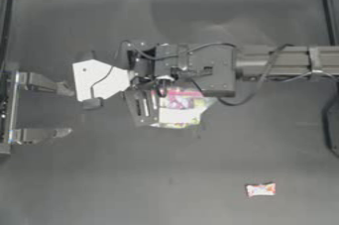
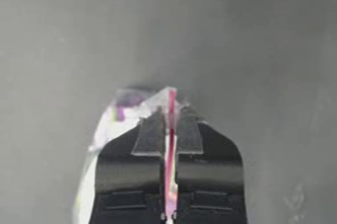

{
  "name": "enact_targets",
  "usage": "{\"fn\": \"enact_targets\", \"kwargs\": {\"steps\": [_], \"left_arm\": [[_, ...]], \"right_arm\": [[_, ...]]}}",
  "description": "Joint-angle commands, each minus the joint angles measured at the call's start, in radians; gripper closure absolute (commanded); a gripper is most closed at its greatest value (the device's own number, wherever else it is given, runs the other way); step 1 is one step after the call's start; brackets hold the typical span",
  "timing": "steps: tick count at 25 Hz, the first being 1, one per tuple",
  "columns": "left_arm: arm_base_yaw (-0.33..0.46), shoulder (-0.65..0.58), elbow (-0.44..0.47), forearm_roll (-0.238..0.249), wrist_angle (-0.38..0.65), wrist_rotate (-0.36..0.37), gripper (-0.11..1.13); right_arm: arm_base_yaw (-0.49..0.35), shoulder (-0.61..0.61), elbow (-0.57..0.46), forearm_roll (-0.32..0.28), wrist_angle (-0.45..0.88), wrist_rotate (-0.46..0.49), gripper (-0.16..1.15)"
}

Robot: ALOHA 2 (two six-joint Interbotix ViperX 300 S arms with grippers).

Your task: Put candy in bag

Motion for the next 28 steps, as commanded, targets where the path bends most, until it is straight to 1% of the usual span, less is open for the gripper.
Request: {"fn": "enact_targets", "kwargs": {"steps": [1, 6, 9, 15, 23, 28], "left_arm": [[0.0, 0.006, -0.011, 0.0, -0.003, -0.002, 0.02], [0.002, 0.015, -0.011, -0.009, -0.003, -0.002, 0.02], [0.002, 0.025, -0.011, -0.014, -0.005, -0.002, 0.02], [0.025, 0.092, -0.011, -0.023, -0.018, -0.002, 0.02], [0.057, 0.198, -0.015, -0.029, -0.104, -0.002, 0.02], [0.083, 0.249, -0.025, -0.046, -0.153, 0.0, 0.03]], "right_arm": [[0.002, -0.081, 0.014, 0.012, -0.031, 0.005, 0.92], [0.002, -0.112, 0.043, 0.015, -0.051, 0.011, 0.92], [0.002, -0.124, 0.064, 0.029, -0.069, 0.014, 0.92], [0.002, -0.156, 0.127, 0.035, -0.123, 0.017, 0.92], [-0.002, -0.186, 0.17, 0.035, -0.161, 0.025, 0.92], [-0.002, -0.189, 0.178, 0.037, -0.172, 0.025, 0.92]]}}
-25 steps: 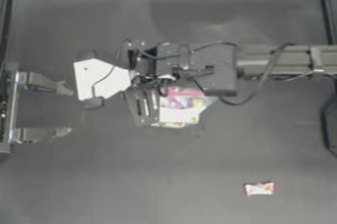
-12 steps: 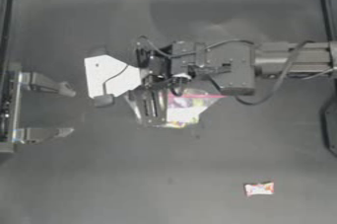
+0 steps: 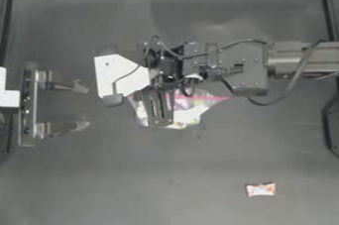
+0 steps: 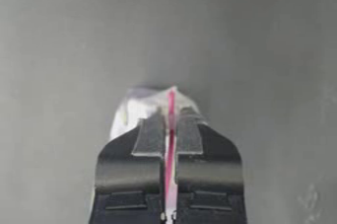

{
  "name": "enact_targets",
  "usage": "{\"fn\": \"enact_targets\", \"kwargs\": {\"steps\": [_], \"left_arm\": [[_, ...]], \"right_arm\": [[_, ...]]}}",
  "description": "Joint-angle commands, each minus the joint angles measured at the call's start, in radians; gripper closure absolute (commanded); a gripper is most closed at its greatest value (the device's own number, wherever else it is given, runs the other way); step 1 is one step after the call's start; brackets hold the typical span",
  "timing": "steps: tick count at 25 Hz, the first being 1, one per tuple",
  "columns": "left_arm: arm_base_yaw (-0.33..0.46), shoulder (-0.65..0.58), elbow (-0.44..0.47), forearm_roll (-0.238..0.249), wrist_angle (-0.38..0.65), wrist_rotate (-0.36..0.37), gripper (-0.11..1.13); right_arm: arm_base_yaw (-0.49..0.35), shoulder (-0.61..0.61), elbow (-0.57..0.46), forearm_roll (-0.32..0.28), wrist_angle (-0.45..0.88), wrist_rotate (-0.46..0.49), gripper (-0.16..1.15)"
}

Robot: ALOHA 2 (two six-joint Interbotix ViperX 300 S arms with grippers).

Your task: Put candy in bag

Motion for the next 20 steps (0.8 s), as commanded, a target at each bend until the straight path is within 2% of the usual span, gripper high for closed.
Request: {"fn": "enact_targets", "kwargs": {"steps": [1, 6, 20], "left_arm": [[0.017, 0.046, -0.028, -0.012, -0.044, 0.0, 0.03], [0.043, 0.115, -0.049, -0.031, -0.064, 0.003, 0.03], [0.067, 0.308, -0.118, -0.028, -0.163, 0.011, 0.05]], "right_arm": [[0.0, -0.051, -0.008, 0.002, -0.014, 0.002, 0.92], [0.0, -0.051, -0.005, 0.003, -0.026, 0.002, 0.92], [0.0, -0.057, 0.002, 0.008, -0.048, 0.002, 0.92]]}}
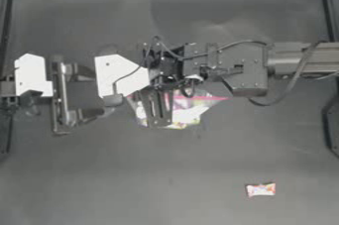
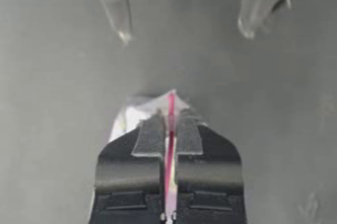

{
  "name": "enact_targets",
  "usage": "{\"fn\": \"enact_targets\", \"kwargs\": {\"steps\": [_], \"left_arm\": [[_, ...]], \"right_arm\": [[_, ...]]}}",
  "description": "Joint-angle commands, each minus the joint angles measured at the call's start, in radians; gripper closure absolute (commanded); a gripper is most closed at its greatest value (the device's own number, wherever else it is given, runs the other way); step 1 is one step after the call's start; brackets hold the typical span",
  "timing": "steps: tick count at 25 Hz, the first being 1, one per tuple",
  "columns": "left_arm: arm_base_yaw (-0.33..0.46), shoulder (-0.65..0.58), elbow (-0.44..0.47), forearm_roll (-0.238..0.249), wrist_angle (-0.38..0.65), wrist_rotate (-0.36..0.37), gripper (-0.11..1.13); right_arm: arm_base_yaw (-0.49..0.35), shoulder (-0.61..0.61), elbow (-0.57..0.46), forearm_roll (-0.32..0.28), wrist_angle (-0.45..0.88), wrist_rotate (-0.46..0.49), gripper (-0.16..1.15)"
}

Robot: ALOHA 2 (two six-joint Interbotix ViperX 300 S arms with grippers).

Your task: Put candy in bag

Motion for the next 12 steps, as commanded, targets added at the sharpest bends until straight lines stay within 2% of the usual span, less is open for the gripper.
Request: {"fn": "enact_targets", "kwargs": {"steps": [1, 12], "left_arm": [[0.002, 0.034, -0.035, 0.003, -0.032, 0.003, 0.05], [0.002, 0.121, -0.08, 0.009, -0.087, 0.005, 0.05]], "right_arm": [[0.0, -0.057, -0.005, 0.006, -0.017, 0.002, 0.92], [0.0, -0.066, 0.009, 0.005, -0.031, 0.002, 0.92]]}}
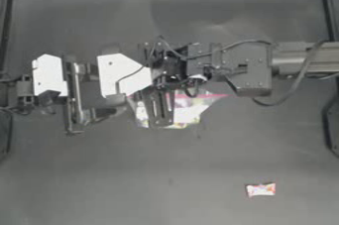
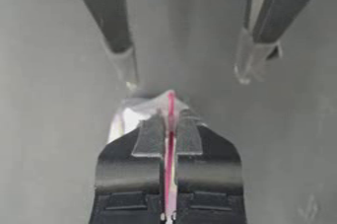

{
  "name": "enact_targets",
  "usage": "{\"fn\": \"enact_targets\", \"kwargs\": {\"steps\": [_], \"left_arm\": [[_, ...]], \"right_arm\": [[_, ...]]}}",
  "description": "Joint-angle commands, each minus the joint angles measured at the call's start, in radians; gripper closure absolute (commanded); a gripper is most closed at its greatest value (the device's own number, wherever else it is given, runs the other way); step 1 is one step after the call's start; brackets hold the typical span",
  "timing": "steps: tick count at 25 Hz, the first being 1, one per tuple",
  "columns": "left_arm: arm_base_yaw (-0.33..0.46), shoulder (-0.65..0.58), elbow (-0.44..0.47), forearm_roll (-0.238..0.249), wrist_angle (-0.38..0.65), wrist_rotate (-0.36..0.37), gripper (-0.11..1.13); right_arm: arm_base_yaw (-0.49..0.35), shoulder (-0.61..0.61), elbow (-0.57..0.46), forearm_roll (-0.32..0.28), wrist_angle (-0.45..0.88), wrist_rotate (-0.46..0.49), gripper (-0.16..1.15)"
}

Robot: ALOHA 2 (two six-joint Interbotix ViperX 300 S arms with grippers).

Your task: Put candy in bag

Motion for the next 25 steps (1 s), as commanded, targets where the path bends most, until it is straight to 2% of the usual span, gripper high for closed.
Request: {"fn": "enact_targets", "kwargs": {"steps": [1, 15, 25], "left_arm": [[0.002, 0.003, -0.029, 0.003, -0.023, 0.002, 0.05], [0.0, 0.031, -0.048, 0.009, -0.034, 0.0, 0.05], [0.002, 0.038, -0.048, 0.008, -0.049, -0.002, 0.22]], "right_arm": [[0.0, -0.048, -0.009, 0.003, -0.008, 0.003, 0.92], [0.0, -0.048, -0.003, 0.005, -0.017, 0.003, 0.92], [0.0, -0.048, -0.003, 0.005, -0.02, 0.003, 0.92]]}}
